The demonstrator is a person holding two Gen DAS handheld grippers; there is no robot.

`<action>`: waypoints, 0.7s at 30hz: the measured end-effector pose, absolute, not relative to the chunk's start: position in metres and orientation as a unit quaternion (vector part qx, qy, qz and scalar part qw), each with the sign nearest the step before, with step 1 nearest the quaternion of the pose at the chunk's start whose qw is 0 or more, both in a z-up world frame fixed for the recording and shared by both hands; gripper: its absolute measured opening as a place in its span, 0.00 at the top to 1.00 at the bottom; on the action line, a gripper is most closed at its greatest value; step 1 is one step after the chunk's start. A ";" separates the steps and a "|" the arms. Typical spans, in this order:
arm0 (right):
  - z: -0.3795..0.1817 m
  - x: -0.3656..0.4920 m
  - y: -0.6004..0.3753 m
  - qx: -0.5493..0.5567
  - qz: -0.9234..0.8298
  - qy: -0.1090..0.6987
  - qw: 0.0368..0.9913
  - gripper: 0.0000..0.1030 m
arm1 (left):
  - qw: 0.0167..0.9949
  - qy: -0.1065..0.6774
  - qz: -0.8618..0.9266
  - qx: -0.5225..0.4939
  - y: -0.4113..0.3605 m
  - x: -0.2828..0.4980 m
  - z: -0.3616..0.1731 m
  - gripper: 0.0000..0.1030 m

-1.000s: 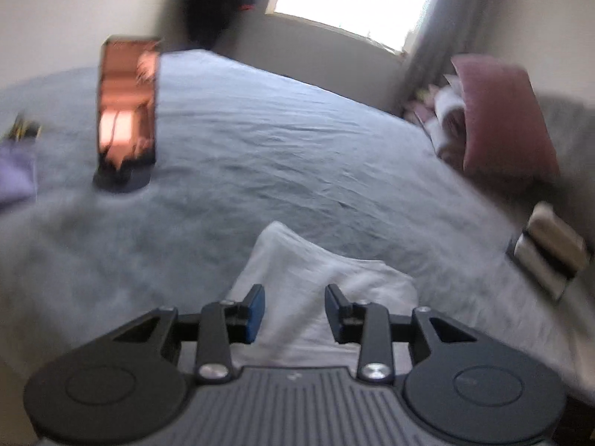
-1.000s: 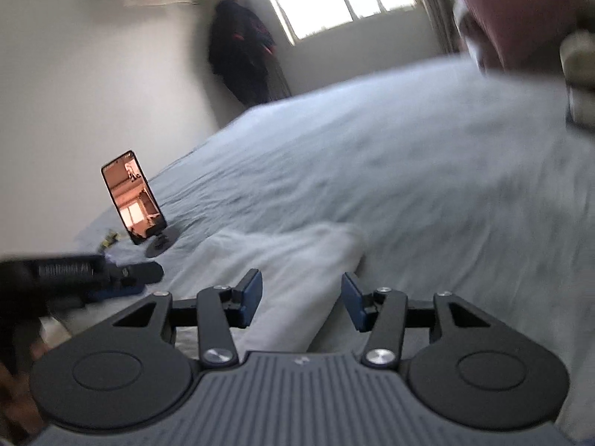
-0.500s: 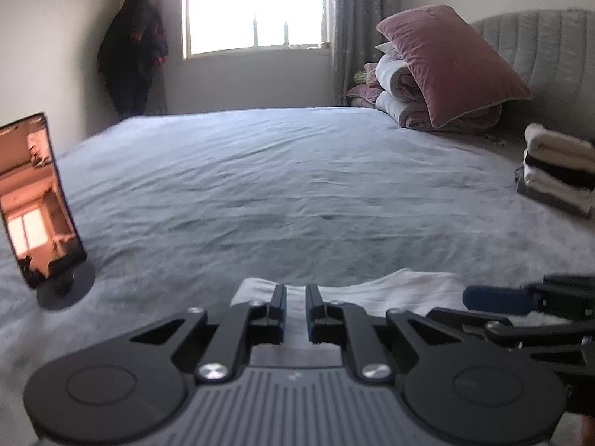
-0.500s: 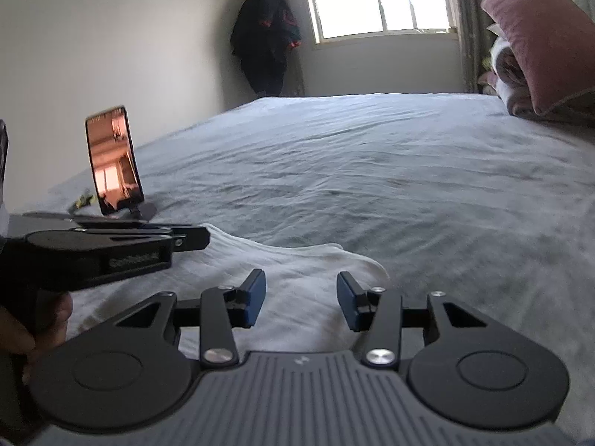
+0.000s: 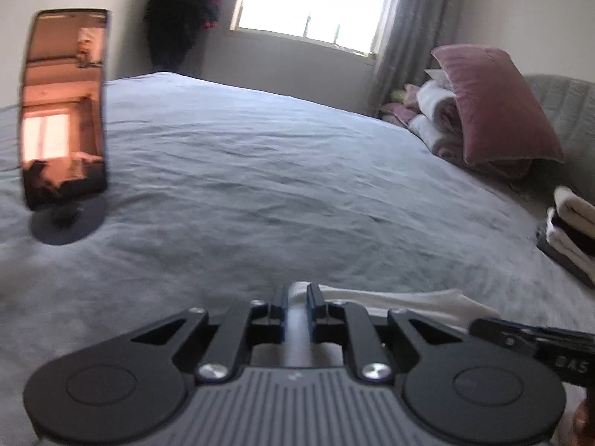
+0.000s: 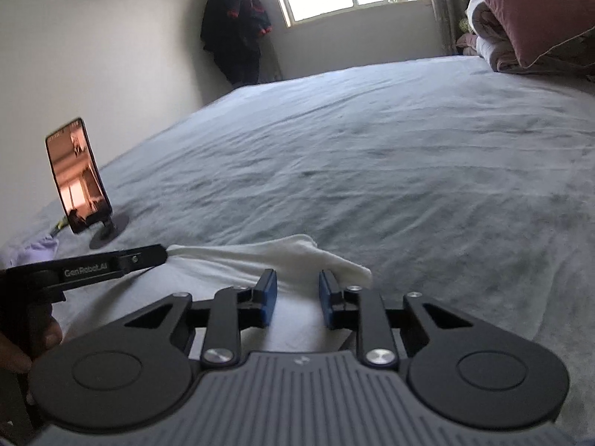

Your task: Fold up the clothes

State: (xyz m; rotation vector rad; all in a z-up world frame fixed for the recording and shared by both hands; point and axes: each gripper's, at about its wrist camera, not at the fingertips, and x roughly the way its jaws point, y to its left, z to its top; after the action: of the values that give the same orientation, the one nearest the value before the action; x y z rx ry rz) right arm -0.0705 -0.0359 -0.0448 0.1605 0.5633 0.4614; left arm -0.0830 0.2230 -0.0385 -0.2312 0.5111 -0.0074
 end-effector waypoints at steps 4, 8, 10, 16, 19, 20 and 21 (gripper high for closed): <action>-0.034 -0.093 -0.031 0.049 0.242 0.247 0.937 0.66 | 0.966 0.229 -0.024 -0.114 0.233 -0.101 -0.030 0.88; -0.034 -0.118 -0.016 0.014 0.265 0.241 0.934 0.66 | 0.969 0.216 -0.063 -0.098 0.230 -0.119 -0.027 0.88; -0.036 -0.131 -0.007 -0.007 0.276 0.240 0.931 0.66 | 0.968 0.223 -0.082 -0.081 0.225 -0.124 -0.030 0.88; -0.043 -0.151 -0.002 -0.063 0.278 0.240 0.928 0.67 | 0.965 0.247 -0.090 -0.012 0.218 -0.138 -0.043 0.88; -0.044 -0.160 -0.011 -0.075 0.275 0.233 0.930 0.67 | 0.963 0.252 -0.089 -0.023 0.227 -0.140 -0.042 0.87; -0.045 -0.164 -0.016 -0.076 0.275 0.230 0.930 0.67 | 0.962 0.257 -0.088 -0.023 0.229 -0.141 -0.042 0.87; -0.046 -0.168 -0.020 -0.075 0.274 0.230 0.931 0.67 | 0.961 0.261 -0.088 -0.021 0.230 -0.141 -0.042 0.87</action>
State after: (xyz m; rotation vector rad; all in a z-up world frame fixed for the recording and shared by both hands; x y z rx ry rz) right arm -0.1675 -0.0204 -0.0456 -0.1542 0.4716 0.5600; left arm -0.1415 0.2301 -0.0416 -0.0435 0.5283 -0.1789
